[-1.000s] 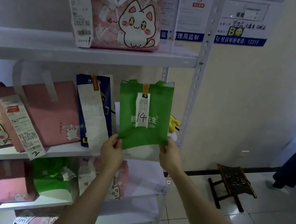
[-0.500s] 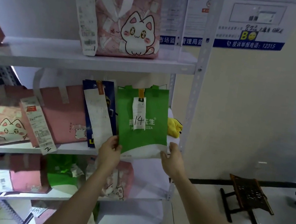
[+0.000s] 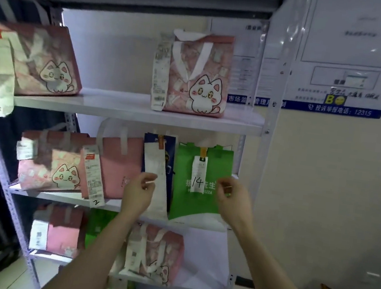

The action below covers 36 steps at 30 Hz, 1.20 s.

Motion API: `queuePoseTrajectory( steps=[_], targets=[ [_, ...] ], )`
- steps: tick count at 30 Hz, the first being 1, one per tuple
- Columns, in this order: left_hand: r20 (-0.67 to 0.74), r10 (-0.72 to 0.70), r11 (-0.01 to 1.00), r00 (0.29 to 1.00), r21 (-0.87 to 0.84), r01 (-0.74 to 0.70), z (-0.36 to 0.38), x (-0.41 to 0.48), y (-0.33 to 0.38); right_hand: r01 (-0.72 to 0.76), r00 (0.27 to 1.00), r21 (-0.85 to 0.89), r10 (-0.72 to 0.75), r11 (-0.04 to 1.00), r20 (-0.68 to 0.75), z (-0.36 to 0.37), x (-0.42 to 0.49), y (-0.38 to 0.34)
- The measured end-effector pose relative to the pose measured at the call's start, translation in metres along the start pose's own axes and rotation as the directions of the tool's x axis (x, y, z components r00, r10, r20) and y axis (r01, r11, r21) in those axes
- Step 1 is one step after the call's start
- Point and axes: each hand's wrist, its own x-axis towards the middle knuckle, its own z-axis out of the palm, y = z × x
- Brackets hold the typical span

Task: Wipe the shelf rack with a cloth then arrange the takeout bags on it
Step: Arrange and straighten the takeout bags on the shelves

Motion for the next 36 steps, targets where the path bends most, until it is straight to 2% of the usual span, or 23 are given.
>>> queuePoseTrajectory(
  steps=[4, 10, 13, 15, 17, 19, 21, 23, 26, 31, 36],
  targets=[
    [-0.07, 0.11, 0.994, 0.991, -0.001, -0.111, -0.025, 0.023, 0.041, 0.147, 0.989, 0.041, -0.147, 0.988, -0.009, -0.008, 0.03, -0.053],
    [-0.192, 0.317, 0.947, 0.929, 0.014, -0.321, -0.045, 0.086, 0.099, 0.279, 0.953, 0.042, -0.272, 0.959, -0.132, -0.013, 0.095, -0.118],
    [-0.21, 0.368, 0.928, 0.906, 0.014, -0.373, -0.05, 0.125, 0.118, 0.289, 0.926, -0.029, -0.287, 0.957, -0.243, -0.012, 0.125, -0.142],
    [-0.189, 0.371, 0.927, 0.909, 0.014, -0.376, -0.053, 0.15, 0.128, 0.224, 0.933, -0.098, -0.242, 0.97, -0.264, -0.007, 0.146, -0.153],
    [-0.087, 0.369, 0.928, 0.925, -0.019, -0.372, -0.054, 0.175, 0.134, 0.125, 0.966, -0.105, -0.145, 0.987, -0.216, -0.003, 0.166, -0.162],
    [0.051, 0.394, 0.919, 0.918, -0.054, -0.391, -0.055, 0.196, 0.134, 0.032, 0.988, -0.038, -0.037, 0.999, -0.147, 0.004, 0.181, -0.169],
    [0.13, 0.39, 0.921, 0.912, -0.055, -0.386, -0.062, 0.212, 0.127, 0.005, 0.994, 0.02, -0.003, 1.0, -0.11, 0.02, 0.186, -0.176],
    [0.107, 0.388, 0.922, 0.916, -0.024, -0.387, -0.081, 0.225, 0.113, 0.012, 0.994, 0.024, -0.01, 1.0, -0.112, 0.046, 0.186, -0.187],
    [-0.011, 0.38, 0.925, 0.925, 0.031, -0.379, -0.126, 0.243, 0.083, 0.066, 0.99, -0.056, -0.072, 0.996, -0.122, 0.098, 0.185, -0.21],
    [-0.113, 0.374, 0.927, 0.92, 0.069, -0.368, -0.215, 0.282, 0.037, 0.263, 0.963, -0.088, -0.267, 0.961, -0.042, 0.193, 0.172, -0.268],
    [-0.146, 0.445, 0.895, 0.884, 0.034, -0.445, -0.272, 0.304, -0.007, 0.287, 0.957, -0.102, -0.28, 0.953, 0.074, 0.247, 0.174, -0.288]
  ],
)
